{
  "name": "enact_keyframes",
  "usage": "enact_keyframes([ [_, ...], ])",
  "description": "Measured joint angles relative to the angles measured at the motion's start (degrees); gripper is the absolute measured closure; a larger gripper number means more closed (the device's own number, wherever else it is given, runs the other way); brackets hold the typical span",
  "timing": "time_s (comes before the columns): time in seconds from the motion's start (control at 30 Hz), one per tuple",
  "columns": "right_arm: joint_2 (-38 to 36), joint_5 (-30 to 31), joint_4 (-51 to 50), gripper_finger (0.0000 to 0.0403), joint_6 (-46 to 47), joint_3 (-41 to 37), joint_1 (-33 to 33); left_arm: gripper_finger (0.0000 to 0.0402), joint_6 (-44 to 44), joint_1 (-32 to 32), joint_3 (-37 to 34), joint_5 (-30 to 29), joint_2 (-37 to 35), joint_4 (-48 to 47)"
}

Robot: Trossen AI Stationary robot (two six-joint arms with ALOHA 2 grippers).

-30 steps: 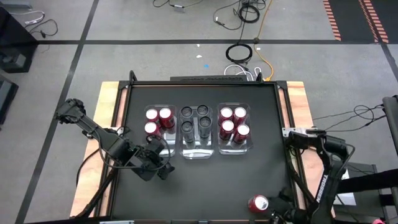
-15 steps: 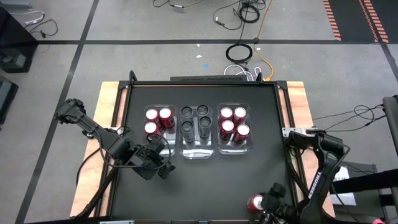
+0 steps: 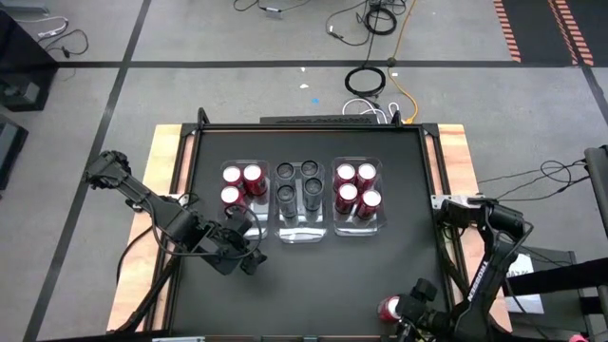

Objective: Sort soda cans
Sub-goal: Move the orange soda can to the center of the table

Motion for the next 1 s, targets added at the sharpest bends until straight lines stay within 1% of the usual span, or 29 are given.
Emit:
enact_keyframes([
  [0.13, -1.32, -0.86, -0.09, 0.0114, -1.04, -0.09, -1.80, 0.0008, 2.32, 0.01, 0.00, 0.04, -1.58, -0.37],
  [0.23, -2.83, -0.69, -0.70, 0.0114, -4.64, -0.12, -4.06, 0.0008, 5.33, 0.04, 0.00, -0.85, -3.52, -1.53],
  [0.3, -3.68, -0.30, -1.03, 0.0114, -7.84, -0.12, -5.82, 0.0008, 8.13, 0.04, 0.00, -1.59, -4.98, -3.50],
  [0.43, -4.18, -0.22, -0.98, 0.0114, -13.39, -0.12, -10.05, 0.0008, 16.88, 0.40, 0.00, -2.19, -7.55, -9.31],
  [0.5, -4.72, -0.04, 0.06, 0.0114, -16.00, -0.12, -12.42, 0.0008, 19.25, 0.42, 0.00, -2.37, -8.69, -12.53],
  [0.63, -5.55, 0.46, 4.69, 0.0114, -23.04, -0.12, -17.45, 0.0008, 19.95, 0.42, 0.00, -2.61, -9.98, -16.12],
  [0.73, -5.89, 0.36, 8.36, 0.0114, -27.63, -0.12, -21.44, 0.0008, 21.84, 0.42, 0.00, -3.94, -10.34, -19.95],
  [1.0, -5.89, -1.78, 25.39, 0.0114, -42.75, -0.12, -32.97, 0.0008, 24.69, 0.42, 0.00, -5.13, -10.29, -28.01],
])
